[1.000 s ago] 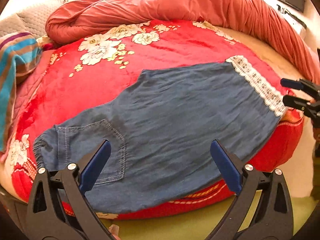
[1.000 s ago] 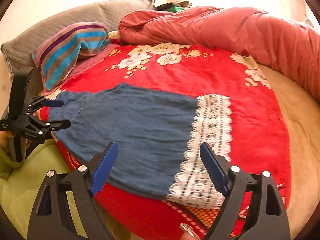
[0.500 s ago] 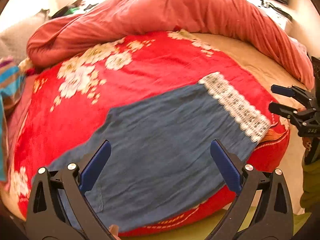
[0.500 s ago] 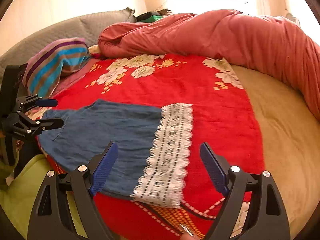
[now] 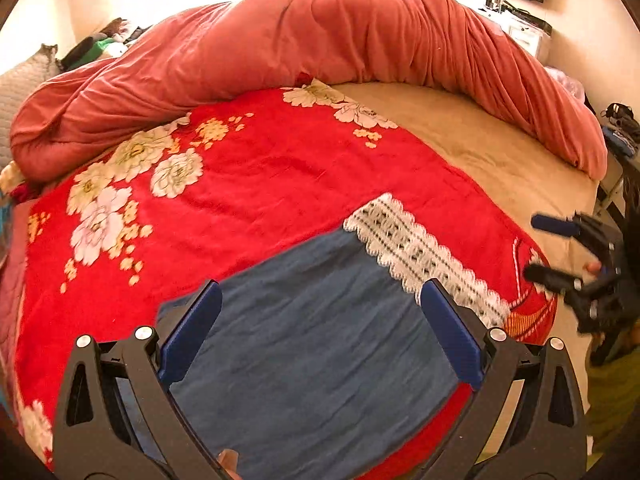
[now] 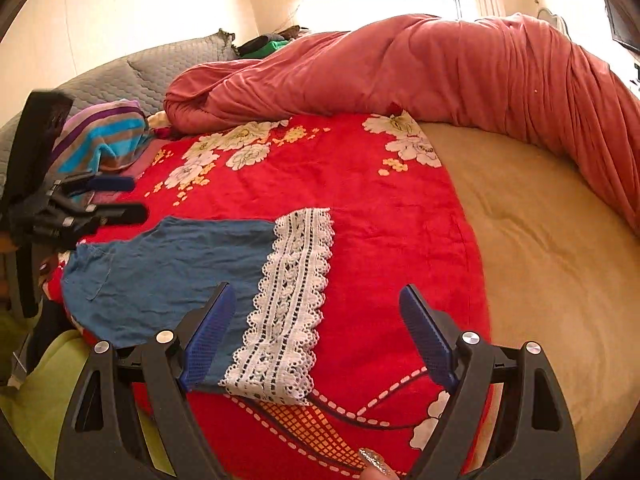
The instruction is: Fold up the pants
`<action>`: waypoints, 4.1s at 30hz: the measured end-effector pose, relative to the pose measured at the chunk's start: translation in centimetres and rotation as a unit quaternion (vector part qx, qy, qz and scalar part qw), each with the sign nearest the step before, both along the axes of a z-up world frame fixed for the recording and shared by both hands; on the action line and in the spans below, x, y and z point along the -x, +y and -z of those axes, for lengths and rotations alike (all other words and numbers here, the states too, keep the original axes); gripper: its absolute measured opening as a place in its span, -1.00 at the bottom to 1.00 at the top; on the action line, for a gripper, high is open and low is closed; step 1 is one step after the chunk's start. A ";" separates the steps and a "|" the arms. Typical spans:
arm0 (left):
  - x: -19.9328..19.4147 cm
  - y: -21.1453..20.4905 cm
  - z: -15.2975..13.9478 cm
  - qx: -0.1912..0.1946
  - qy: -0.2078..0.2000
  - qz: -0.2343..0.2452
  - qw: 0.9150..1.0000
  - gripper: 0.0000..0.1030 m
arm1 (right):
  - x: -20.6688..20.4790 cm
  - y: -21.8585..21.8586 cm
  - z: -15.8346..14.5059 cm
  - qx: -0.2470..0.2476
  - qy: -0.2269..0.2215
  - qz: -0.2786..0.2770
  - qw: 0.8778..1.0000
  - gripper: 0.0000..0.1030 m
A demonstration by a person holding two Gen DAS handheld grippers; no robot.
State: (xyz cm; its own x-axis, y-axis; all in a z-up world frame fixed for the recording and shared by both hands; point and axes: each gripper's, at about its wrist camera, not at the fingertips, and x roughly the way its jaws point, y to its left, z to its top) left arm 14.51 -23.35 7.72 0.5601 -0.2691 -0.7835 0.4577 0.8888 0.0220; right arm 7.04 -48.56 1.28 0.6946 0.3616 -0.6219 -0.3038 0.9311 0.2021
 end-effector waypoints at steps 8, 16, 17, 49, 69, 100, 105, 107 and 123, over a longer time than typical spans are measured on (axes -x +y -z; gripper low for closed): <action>-5.0 -2.6 3.0 -0.011 0.013 0.001 1.000 0.81 | -0.4 1.8 3.2 -0.017 0.053 -0.028 0.998 0.61; -8.4 -3.3 7.5 -0.041 0.043 0.006 0.998 0.81 | -1.3 3.0 5.5 -0.032 0.093 -0.040 0.994 0.61; -8.7 -3.3 7.9 -0.040 0.048 0.008 0.998 0.81 | -1.4 3.1 5.6 -0.032 0.095 -0.039 0.994 0.61; -8.7 -3.6 11.0 0.050 0.105 0.040 0.992 -0.96 | -4.1 8.4 3.9 -0.059 0.067 -0.115 0.989 -0.67; -4.8 12.4 7.7 0.179 0.067 -0.083 0.978 -0.88 | -2.8 22.3 0.4 0.045 0.030 -0.244 0.968 -0.68; 0.5 24.7 11.4 0.342 0.125 -0.190 0.912 -0.12 | 1.4 26.2 -0.3 0.036 0.010 -0.325 0.945 0.07; -0.3 23.8 12.2 0.323 0.137 -0.201 0.915 0.03 | -0.2 25.3 2.3 0.044 0.045 -0.293 0.954 0.07; -0.8 23.3 12.2 0.314 0.135 -0.207 0.917 0.05 | -0.7 25.0 3.4 0.045 0.059 -0.285 0.956 0.07; -1.9 22.2 9.2 0.251 0.076 -0.203 0.943 -0.66 | -2.1 25.5 5.3 0.064 0.057 -0.261 0.961 0.05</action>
